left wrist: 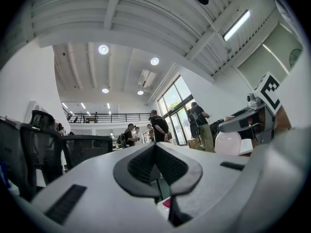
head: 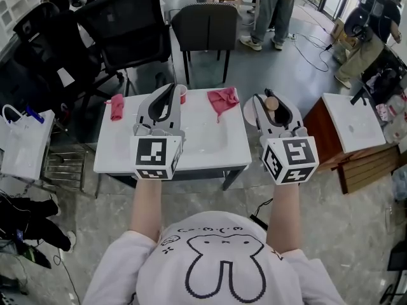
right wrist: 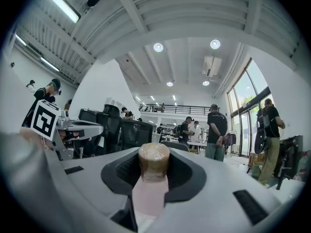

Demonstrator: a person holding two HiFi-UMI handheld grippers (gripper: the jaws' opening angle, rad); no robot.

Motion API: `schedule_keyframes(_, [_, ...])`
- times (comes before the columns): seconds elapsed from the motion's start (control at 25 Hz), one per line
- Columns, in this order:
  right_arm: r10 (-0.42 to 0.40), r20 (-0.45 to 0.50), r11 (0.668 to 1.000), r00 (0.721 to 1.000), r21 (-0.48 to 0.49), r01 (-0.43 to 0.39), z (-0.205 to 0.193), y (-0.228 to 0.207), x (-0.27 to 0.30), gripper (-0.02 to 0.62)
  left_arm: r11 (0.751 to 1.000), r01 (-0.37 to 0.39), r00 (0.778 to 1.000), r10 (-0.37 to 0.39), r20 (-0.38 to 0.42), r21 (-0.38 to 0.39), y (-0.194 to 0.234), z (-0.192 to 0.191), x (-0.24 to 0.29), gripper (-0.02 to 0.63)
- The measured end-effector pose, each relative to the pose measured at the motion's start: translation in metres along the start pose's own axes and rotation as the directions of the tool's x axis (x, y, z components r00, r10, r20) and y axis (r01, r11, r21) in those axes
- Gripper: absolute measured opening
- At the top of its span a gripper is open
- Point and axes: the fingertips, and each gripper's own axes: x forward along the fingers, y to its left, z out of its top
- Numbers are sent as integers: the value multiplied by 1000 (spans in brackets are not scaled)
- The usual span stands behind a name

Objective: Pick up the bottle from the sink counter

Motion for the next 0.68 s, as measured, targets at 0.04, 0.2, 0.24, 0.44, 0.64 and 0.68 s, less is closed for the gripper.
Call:
schedule_keyframes(0.04, [-2,0,1000,1000,1,2,0,0,0,135,1000,-1,1000,1,2,-1,1,0,0,9])
schedule_keyframes(0.2, [-8,-2,1000,1000,8,8,-2,1,2,135,1000,-2,1000,2,1,-3,4,-1,-1,9])
schedule_keyframes(0.24, [-7,-4,1000,1000,8,7,-2,0,3,135,1000,-3,1000,3,0,-3,4,-2,0,9])
schedule_keyframes(0.44, [-2,-7,1000,1000,11,2,-6,1,6,135,1000,-6,1000,6,-3,-3,6,-5,1,9])
schedule_keyframes(0.64, [5,-8,1000,1000,15,-5,-6,5,13,135,1000,-10,1000,10,-7,-5,14,-6,3,9])
schedule_keyframes(0.68, [6,-8,1000,1000,15,-5,-5,6,15,135,1000,-11,1000,11,-8,-4,16,-6,4,9])
